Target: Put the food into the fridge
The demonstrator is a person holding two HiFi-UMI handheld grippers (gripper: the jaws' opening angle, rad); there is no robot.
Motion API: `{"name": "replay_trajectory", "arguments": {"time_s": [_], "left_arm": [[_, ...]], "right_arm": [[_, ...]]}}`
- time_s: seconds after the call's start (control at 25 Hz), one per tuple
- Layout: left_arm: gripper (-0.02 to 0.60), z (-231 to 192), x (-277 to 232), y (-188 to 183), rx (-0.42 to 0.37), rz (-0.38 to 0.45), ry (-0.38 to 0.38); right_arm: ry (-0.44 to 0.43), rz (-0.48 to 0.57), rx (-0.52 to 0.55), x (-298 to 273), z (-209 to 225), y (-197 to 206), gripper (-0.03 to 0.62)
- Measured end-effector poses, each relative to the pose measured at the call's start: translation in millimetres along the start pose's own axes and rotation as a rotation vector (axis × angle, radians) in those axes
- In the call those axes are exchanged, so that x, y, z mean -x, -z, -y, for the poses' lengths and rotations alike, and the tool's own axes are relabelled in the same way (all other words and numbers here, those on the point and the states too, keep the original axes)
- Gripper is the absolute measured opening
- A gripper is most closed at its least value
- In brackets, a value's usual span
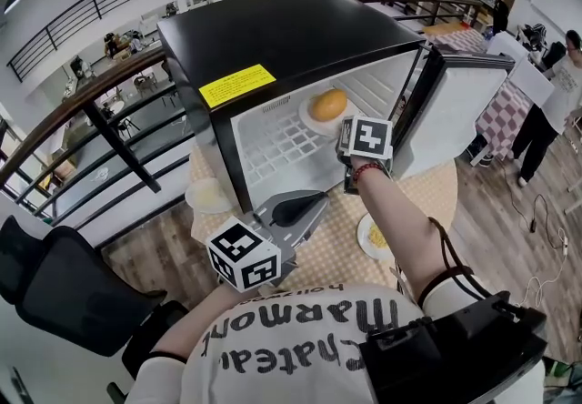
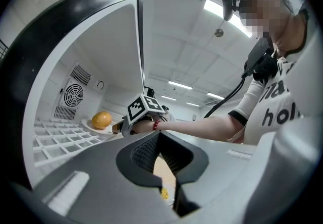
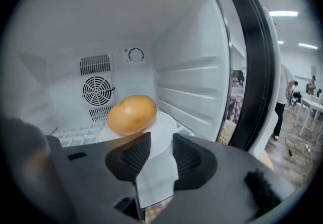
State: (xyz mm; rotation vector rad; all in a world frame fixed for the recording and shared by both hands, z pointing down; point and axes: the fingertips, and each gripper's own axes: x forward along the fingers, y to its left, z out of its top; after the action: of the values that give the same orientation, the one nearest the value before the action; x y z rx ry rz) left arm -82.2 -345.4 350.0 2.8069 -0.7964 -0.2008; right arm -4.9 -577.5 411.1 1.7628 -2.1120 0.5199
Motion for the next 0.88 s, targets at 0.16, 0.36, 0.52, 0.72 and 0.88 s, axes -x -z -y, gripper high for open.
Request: {"name": "replay_trajectory", "arguments": {"time_s": [0.16, 0.36, 0.52, 0.72, 0.88], "left_arm": [[0.008, -1, 4, -5, 0.006, 0.000, -0.024], [0.008, -6, 8, -4, 0.023, 0.030, -0.074], [0.008, 8, 15, 16, 0.085, 0.056, -0.125], [0.008, 41, 20, 33, 0.105, 0.090, -0.194], [0.008, 84, 24, 56, 0.129, 0.113, -0.239]], "right_arm": [[-0.003, 0.064, 0.059, 8, 3, -14, 0.143], [-0.090, 0.226, 0.022, 38, 5, -35, 0.144], [-0.221, 0.295, 0.024, 97, 7, 0, 0.067], [-0.265, 0.303, 0.079, 162, 37, 53, 0.026], [-0.290, 0.243, 0.059, 207, 71, 109, 0.017]]}}
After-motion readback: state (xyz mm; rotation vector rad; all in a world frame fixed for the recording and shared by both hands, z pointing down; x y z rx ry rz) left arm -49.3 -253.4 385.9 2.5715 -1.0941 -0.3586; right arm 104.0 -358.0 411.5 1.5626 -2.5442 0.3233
